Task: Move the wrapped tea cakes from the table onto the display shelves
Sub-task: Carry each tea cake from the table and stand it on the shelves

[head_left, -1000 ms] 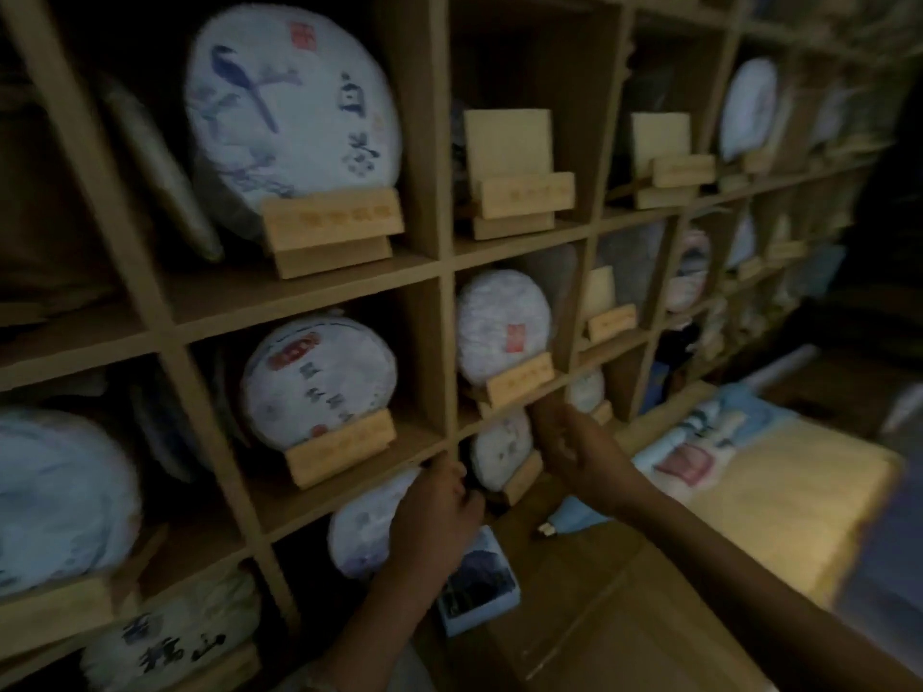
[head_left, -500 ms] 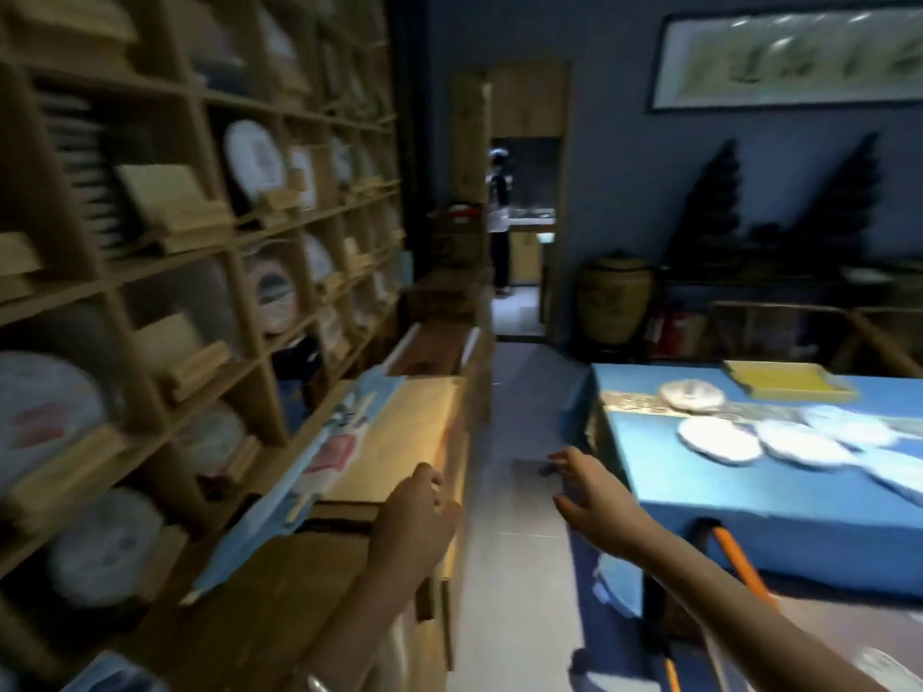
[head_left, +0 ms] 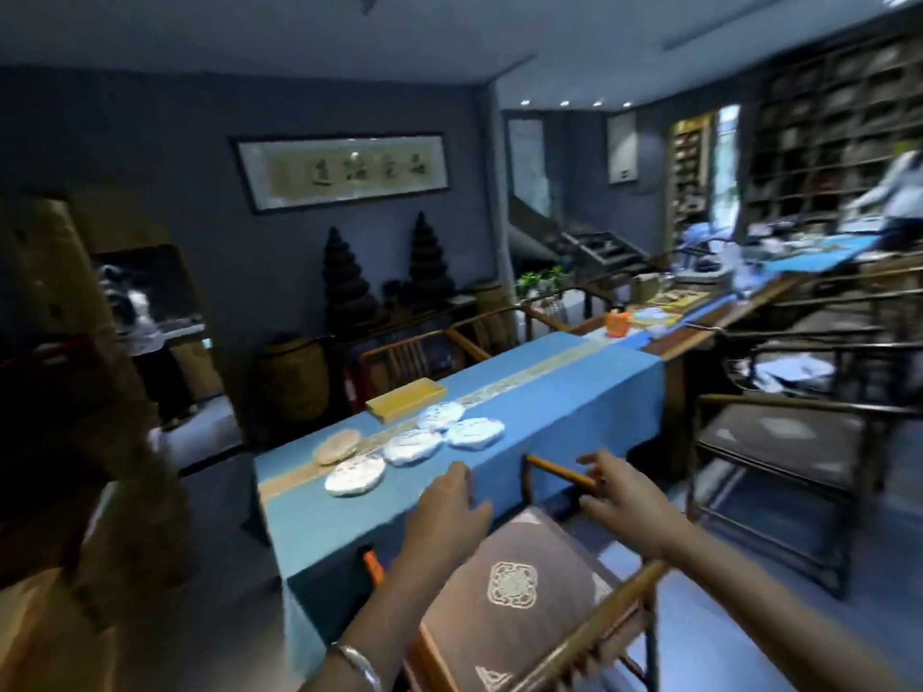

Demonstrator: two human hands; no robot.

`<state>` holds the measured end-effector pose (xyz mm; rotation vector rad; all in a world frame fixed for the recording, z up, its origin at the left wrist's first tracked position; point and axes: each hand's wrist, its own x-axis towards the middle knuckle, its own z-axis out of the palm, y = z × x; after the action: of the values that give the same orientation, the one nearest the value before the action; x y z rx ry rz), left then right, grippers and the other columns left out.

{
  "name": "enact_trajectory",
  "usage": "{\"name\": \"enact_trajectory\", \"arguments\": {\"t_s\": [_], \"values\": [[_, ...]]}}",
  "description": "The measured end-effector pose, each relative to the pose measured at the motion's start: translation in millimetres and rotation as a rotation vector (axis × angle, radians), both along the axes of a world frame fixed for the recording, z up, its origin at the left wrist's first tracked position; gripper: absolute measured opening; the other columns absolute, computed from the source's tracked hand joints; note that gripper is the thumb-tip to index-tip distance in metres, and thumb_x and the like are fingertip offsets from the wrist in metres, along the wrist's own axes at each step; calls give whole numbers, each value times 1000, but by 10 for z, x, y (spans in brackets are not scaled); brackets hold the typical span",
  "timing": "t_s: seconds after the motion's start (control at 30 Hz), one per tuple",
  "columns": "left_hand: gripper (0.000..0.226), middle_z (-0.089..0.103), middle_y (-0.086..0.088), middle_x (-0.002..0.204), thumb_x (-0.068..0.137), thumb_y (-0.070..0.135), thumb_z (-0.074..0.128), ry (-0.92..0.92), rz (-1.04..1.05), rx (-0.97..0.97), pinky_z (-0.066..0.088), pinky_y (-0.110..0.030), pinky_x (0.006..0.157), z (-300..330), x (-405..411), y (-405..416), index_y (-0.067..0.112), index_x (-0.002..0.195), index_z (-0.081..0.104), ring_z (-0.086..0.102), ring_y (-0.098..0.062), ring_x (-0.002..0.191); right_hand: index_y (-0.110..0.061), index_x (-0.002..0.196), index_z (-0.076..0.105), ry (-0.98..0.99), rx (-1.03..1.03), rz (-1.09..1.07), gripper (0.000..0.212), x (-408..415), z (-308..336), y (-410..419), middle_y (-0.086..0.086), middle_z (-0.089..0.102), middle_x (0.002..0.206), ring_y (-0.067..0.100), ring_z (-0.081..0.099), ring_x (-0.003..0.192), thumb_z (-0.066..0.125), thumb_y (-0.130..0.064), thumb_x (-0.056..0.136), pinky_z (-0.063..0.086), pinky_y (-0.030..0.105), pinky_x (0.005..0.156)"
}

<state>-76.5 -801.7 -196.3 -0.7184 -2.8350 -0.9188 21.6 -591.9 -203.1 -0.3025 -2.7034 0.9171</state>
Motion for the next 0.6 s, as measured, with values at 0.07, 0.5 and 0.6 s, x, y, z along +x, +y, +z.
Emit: {"name": "enact_trajectory", "arguments": {"t_s": [0.07, 0.5, 0.6], "values": [[24, 67, -3, 100, 86, 29, 60, -3, -112, -10, 50, -38, 78, 49, 169, 734, 19, 106, 52, 61, -24, 93, -10, 132, 47, -13, -14, -123, 45, 391, -39, 574, 11, 58, 124, 26, 57, 115, 62, -15, 90, 43, 31, 94], [32, 67, 1, 96, 89, 30, 61, -69, -677, -7, 49, -33, 78, -217, 1067, 4026, 17, 116, 51, 62, -20, 91, -19, 138, 42, -84, -132, -698, 49, 1975, -417, 3013, 1, 53, 116, 18, 56, 101, 61, -21, 93, 43, 23, 83], [34, 67, 2, 100, 88, 30, 61, -68, -713, 38, 48, -31, 83, -215, 987, 4666, 17, 119, 53, 60, -20, 99, -19, 137, 42, -100, -130, -743, 48, 1855, -432, 3520, 1, 52, 125, 18, 54, 112, 60, -21, 92, 39, 22, 88]]}}
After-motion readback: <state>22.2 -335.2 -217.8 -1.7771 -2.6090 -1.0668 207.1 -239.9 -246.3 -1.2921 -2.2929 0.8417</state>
